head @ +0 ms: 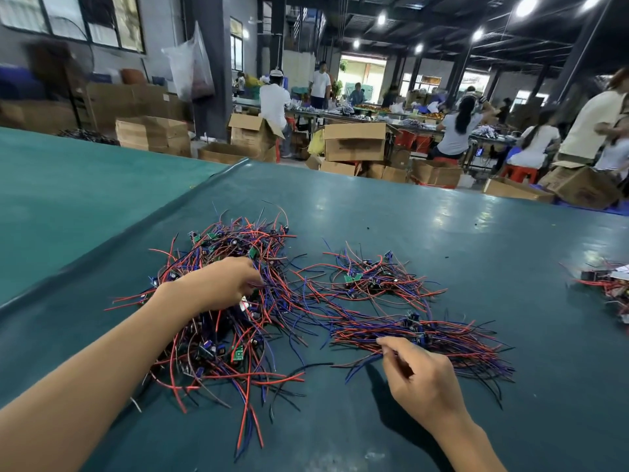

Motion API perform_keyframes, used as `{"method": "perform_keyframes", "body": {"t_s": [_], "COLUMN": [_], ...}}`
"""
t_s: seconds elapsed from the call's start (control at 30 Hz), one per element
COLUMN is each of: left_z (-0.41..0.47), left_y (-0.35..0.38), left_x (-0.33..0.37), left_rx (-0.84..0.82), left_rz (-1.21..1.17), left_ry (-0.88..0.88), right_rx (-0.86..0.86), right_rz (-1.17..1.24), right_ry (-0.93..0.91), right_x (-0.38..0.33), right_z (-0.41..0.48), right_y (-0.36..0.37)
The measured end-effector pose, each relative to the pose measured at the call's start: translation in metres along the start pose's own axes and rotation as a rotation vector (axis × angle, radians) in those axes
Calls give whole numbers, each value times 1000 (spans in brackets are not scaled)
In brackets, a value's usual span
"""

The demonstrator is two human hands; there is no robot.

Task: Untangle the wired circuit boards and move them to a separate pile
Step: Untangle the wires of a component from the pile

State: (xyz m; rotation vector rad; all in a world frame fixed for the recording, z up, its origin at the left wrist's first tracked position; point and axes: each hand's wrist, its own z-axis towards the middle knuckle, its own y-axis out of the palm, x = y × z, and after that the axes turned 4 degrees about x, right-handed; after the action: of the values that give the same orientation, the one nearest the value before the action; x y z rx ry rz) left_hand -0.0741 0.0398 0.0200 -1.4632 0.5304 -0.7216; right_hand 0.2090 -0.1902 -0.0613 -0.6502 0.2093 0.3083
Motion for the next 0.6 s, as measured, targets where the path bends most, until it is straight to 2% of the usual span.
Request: {"method": "perform_keyframes", "body": {"t_s": [0.17, 0.23, 0.33, 0.43, 0.5, 0.6], "left_z": [3, 6, 8, 10, 12, 16], "left_y": [-1, -5, -9, -5, -3, -12], "left_x": [-4, -4, 1, 6, 6, 2], "left_rx": [-20, 23, 128, 149, 127, 77], "left_rz": [156, 182, 384, 534, 521, 287], "left_ry": [-52, -39, -27, -15, -45, -123], "right_rx": [-37, -43, 21, 99, 121, 113], "right_rz": [-4, -5, 2, 9, 14, -4], "right_ry": [12, 19, 7, 44, 70, 72], "right_x": [2, 4, 4, 2, 2, 4], "right_z": [0, -1, -2, -3, -4, -3], "right_y": [1, 1, 1, 0, -2, -1]}}
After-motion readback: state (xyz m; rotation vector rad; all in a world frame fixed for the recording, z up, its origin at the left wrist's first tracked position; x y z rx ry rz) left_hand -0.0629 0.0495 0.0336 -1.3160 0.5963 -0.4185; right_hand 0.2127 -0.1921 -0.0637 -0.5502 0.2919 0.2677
